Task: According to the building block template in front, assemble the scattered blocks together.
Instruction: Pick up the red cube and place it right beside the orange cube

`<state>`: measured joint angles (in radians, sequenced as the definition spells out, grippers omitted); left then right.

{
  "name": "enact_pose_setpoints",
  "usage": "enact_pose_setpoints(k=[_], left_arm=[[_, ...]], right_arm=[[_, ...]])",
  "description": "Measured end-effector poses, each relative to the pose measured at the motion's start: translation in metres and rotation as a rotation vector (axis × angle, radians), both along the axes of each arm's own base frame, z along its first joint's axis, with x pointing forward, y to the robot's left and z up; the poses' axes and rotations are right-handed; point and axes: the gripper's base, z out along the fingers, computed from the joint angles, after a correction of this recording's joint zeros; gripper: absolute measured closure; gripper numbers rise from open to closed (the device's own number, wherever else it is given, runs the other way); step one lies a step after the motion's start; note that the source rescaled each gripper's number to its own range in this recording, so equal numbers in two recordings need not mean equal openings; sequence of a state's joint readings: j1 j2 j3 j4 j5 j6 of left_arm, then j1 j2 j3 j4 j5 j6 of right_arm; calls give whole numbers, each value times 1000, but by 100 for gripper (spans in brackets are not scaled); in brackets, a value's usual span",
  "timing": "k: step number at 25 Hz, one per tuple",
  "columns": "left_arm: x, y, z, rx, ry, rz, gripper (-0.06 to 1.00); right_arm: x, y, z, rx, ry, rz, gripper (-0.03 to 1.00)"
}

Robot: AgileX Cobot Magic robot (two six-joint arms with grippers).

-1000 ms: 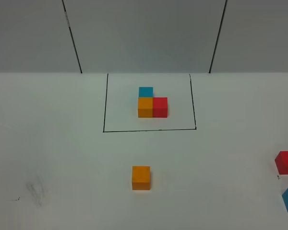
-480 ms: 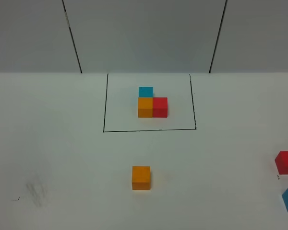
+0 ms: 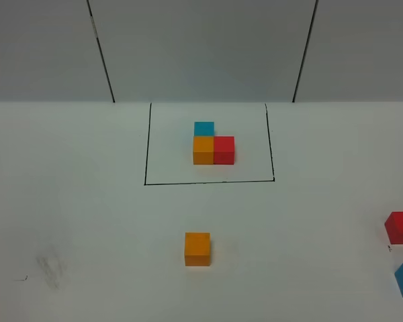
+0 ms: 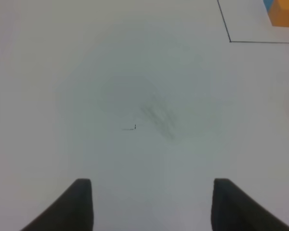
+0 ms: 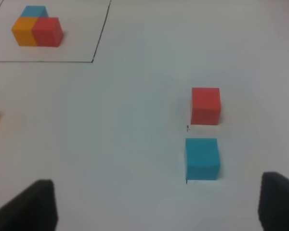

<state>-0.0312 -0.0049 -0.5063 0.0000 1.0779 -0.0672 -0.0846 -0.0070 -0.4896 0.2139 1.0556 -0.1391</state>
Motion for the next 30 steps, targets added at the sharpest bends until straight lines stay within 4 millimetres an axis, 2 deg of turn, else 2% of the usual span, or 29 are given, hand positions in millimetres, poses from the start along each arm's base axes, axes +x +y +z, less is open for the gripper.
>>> enact_pose_setpoints(k=[2, 4, 8, 12, 18, 22, 26, 30], left_arm=[[0, 0, 0, 0, 0, 0, 73], [0, 0, 0, 0, 0, 0, 73], [0, 0, 0, 0, 0, 0, 73], [0, 0, 0, -1, 0, 1, 73], [0, 0, 0, -1, 0, 1, 73], [0, 0, 0, -2, 0, 2, 73], [0, 0, 0, -2, 0, 2, 73], [0, 0, 0, -2, 0, 2, 73]], right_arm=[[0, 0, 0, 5, 0, -3, 4], [0, 0, 1, 30, -6, -16, 1], [3, -2, 10, 127, -77, -83, 0], [24, -5, 25, 166, -79, -115, 0], [81, -14, 39, 152, 8, -156, 7], [131, -20, 45, 102, 70, -166, 11], [184, -25, 41, 73, 197, -160, 11], [236, -30, 22, 57, 342, -152, 11]])
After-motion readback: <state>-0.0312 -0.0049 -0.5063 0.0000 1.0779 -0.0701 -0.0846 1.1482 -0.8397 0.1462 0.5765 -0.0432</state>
